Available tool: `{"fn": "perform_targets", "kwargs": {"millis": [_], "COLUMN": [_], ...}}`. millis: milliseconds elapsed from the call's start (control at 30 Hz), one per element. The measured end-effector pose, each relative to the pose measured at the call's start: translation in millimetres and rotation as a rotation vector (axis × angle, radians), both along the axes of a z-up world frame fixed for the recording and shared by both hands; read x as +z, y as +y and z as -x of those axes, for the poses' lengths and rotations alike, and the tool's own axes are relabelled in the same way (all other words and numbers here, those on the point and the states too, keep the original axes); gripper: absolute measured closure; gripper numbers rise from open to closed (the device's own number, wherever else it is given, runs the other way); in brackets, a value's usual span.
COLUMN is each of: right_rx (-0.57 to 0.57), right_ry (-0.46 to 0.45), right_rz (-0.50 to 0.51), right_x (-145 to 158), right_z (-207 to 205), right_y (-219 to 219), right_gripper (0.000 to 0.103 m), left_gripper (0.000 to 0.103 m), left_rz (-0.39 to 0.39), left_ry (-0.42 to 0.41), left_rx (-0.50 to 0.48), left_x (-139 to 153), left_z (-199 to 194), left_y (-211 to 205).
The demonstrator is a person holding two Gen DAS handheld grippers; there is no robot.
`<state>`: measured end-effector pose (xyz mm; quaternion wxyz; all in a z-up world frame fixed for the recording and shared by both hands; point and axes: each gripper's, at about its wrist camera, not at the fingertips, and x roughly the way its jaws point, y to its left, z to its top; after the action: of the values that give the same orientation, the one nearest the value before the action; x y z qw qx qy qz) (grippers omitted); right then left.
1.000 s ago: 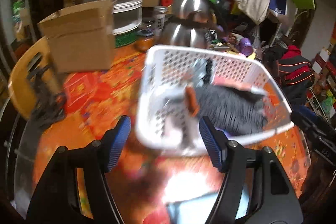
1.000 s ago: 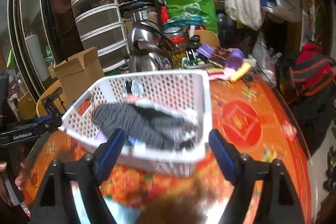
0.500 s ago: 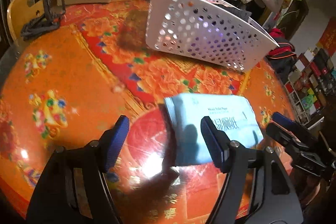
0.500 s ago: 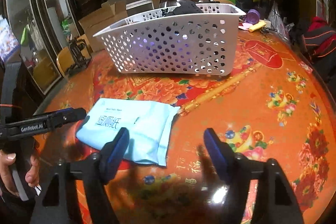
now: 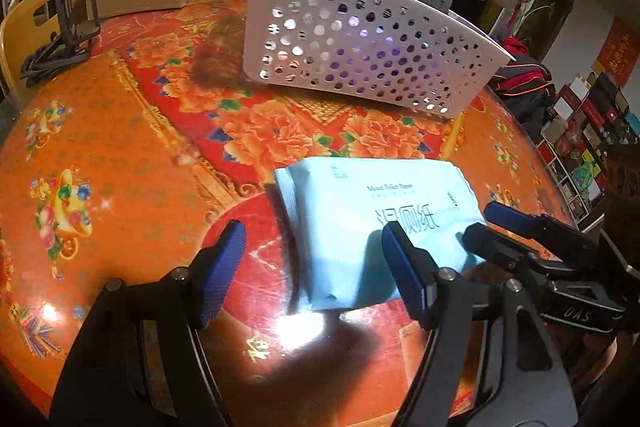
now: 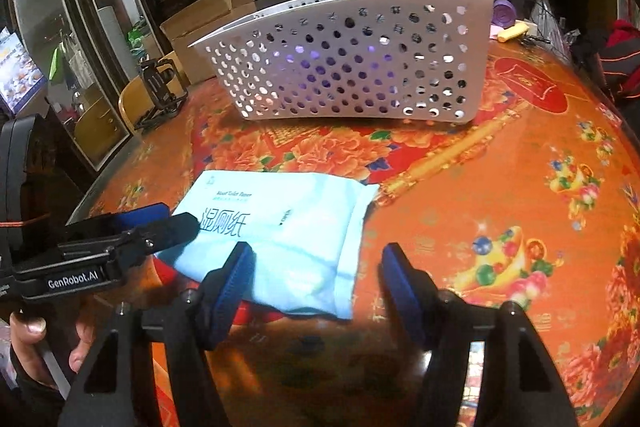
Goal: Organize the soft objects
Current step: 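Move both tools to the light-blue wet toilet paper pack and grasp it, then lift the blue pack and lower it into the basket, then release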
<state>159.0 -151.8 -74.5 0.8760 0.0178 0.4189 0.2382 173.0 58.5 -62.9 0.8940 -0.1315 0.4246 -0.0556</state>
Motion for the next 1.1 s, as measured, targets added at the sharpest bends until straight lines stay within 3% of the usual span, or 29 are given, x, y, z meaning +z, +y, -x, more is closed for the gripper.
{"fn": "perform_targets", "kwargs": {"millis": [333, 900, 1100], "right_rx": [0.009, 0.066, 0.079], "right_ry": [0.018, 0.039, -0.002], "right_rz": [-0.005, -0.026, 0.003], "right_x": [-2, -4, 1], "right_z": [-3, -3, 5], "right_y": [3, 10, 18], "right_gripper": [0.036, 0.06, 0.075], "left_gripper": [0.035, 0.052, 0.055], "left_rz": [0.001, 0.09, 0.068], "left_ry": [-0.006, -0.008, -0.02], "left_rx": [-0.049, -0.104, -0.103], "left_x": [-2, -7, -5], "left_z": [2, 2, 2], "left_y": [-17, -15, -18]}}
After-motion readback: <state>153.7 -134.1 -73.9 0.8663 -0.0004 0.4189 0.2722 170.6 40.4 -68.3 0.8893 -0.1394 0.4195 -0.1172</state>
